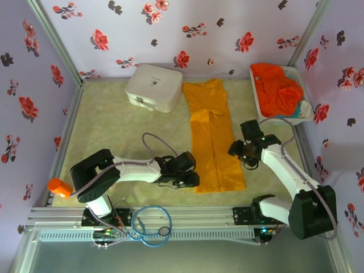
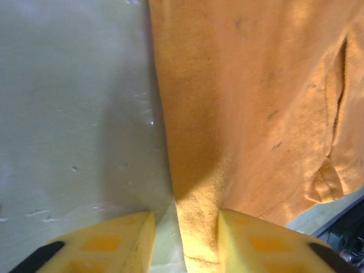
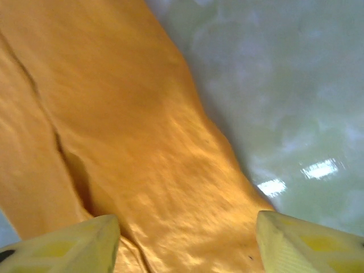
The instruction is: Fold and stack the t-shirts
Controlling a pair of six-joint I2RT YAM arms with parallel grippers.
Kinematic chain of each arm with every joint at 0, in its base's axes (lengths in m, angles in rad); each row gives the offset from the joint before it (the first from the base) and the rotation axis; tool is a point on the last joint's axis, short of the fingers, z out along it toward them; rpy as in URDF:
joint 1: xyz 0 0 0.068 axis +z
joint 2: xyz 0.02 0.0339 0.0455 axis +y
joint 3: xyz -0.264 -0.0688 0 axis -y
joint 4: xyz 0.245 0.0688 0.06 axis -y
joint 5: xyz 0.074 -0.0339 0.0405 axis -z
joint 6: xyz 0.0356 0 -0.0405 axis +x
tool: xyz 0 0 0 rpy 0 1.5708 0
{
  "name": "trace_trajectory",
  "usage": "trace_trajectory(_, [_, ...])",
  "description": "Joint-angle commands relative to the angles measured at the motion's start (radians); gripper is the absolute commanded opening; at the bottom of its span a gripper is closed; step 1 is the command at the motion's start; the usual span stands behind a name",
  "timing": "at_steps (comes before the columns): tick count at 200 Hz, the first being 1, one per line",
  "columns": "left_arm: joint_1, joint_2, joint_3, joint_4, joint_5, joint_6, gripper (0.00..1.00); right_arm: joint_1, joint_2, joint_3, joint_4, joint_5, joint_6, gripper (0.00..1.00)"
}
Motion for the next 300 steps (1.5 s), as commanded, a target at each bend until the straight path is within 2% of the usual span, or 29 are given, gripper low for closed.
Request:
trace_trajectory(1, [-0.022, 0.054, 0.011, 0.033, 0.024, -0.009, 0.28, -0.004, -0.018, -0.044, -0.057, -0.013, 0.034, 0.62])
trace_trajectory(30, [-0.023, 0.049, 0.008, 0.009, 0.022, -0.001, 0.09, -0.005, -0.037, -0.089, -0.096, -0.022, 0.029, 0.60])
trace_trajectory(54, [-0.019, 0.029, 0.011, -0.039, 0.014, 0.006, 0.00, -0.005, -0.092, -0.138, -0.103, -0.031, 0.049, 0.60])
trace_trajectory(107, [0.047, -0.109, -0.037, -0.272, -0.044, 0.059, 0.00, 0.013, -0.096, -0.169, -0.080, -0.121, 0.043, 0.58])
trace_trajectory(145, [0.087, -0.200, -0.086, -0.309, -0.051, 0.094, 0.00, 0.079, -0.104, -0.194, -0.048, -0.177, 0.081, 0.56])
trace_trajectory(153, [0.089, -0.204, -0.084, -0.313, -0.047, 0.096, 0.09, 0.106, -0.098, -0.195, -0.053, -0.178, 0.088, 0.56])
trace_trajectory(181, [0.087, -0.205, -0.103, -0.266, -0.019, 0.087, 0.26, 0.189, -0.105, -0.225, -0.050, -0.183, 0.130, 0.53])
trace_trajectory(205, [0.087, -0.199, -0.123, -0.237, 0.009, 0.079, 0.35, 0.219, -0.143, -0.269, -0.036, -0.212, 0.169, 0.49])
trace_trajectory(258, [0.059, -0.168, -0.088, -0.257, 0.050, 0.090, 0.38, 0.244, -0.250, -0.310, -0.080, -0.217, 0.205, 0.46])
trace_trajectory(300, [0.050, -0.150, -0.072, -0.233, 0.056, 0.081, 0.41, 0.268, -0.259, -0.315, -0.115, -0.216, 0.208, 0.42])
